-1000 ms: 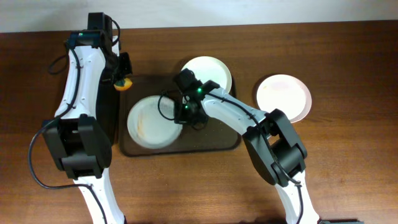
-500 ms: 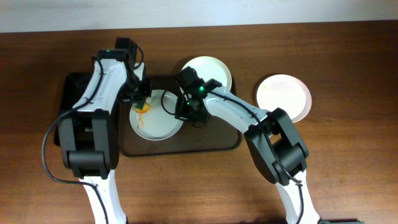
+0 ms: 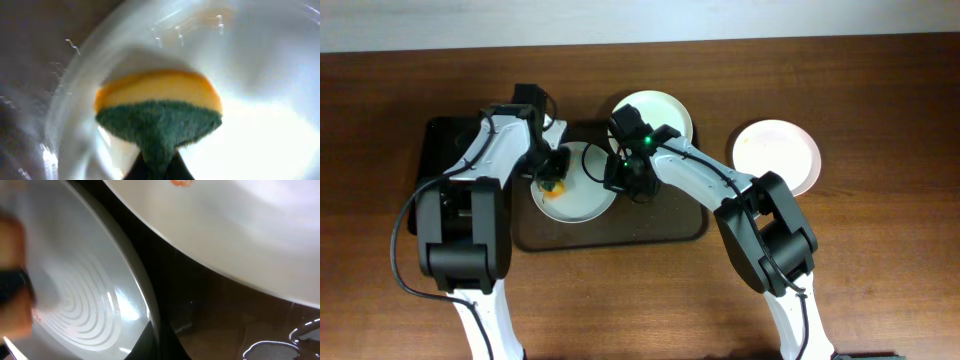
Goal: Clean dirty plates on tray and stack at the side
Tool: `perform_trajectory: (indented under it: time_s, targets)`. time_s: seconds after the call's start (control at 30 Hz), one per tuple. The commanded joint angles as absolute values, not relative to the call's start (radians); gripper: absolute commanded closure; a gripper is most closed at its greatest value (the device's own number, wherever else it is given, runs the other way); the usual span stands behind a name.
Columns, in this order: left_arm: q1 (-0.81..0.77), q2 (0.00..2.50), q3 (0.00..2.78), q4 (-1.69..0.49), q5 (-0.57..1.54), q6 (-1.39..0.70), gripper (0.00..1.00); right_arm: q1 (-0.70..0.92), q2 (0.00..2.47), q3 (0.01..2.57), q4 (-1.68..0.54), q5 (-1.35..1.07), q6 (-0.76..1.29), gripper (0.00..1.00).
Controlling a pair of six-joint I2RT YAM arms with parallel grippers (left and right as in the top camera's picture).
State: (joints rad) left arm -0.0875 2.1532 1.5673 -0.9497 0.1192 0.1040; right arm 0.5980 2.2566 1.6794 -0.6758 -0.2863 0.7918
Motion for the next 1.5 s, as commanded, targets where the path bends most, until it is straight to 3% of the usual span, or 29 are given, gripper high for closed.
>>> perform_trajectory:
  time_s: [0.0, 0.1, 0.23, 0.43, 0.57, 0.8, 0.9, 1.13, 1.47]
  targets:
    - [-0.111, 2.196, 1.519, -1.093, 0.139, 0.199, 0.99, 0.593, 2.28, 1.687, -0.672, -0.277, 0.778, 0.96]
    - [-0.112, 2.196, 1.519, -1.144, 0.138, 0.201, 0.99, 0.593, 2.28, 1.687, -0.671, -0.281, 0.778, 0.96]
    - [-0.112, 2.196, 1.519, -1.026, 0.106, 0.199, 0.99, 0.593, 2.28, 1.687, -0.67, -0.284, 0.774, 0.96]
    - [-0.111, 2.21, 1.519, -0.751, -0.184, 0.094, 0.99, 0.593, 2.28, 1.687, -0.668, -0.288, 0.764, 0.96]
    - [-0.112, 2.21, 1.519, -0.752, -0.247, -0.013, 0.99, 0.593, 2.28, 1.687, -0.664, -0.288, 0.764, 0.96]
    - [-0.117, 2.21, 1.519, -1.083, -0.112, -0.007, 0.99, 0.593, 2.28, 1.687, -0.661, -0.288, 0.763, 0.96]
    - [-0.117, 2.21, 1.519, -1.146, 0.034, 0.099, 0.99, 0.593, 2.28, 1.687, -0.654, -0.293, 0.763, 0.96]
    - [-0.118, 2.21, 1.519, -1.138, 0.304, 0.407, 0.99, 0.593, 2.28, 1.687, -0.654, -0.303, 0.756, 0.96]
    - [-0.115, 2.21, 1.519, -1.106, 0.287, 0.41, 0.99, 0.593, 2.28, 1.687, -0.654, -0.303, 0.756, 0.96]
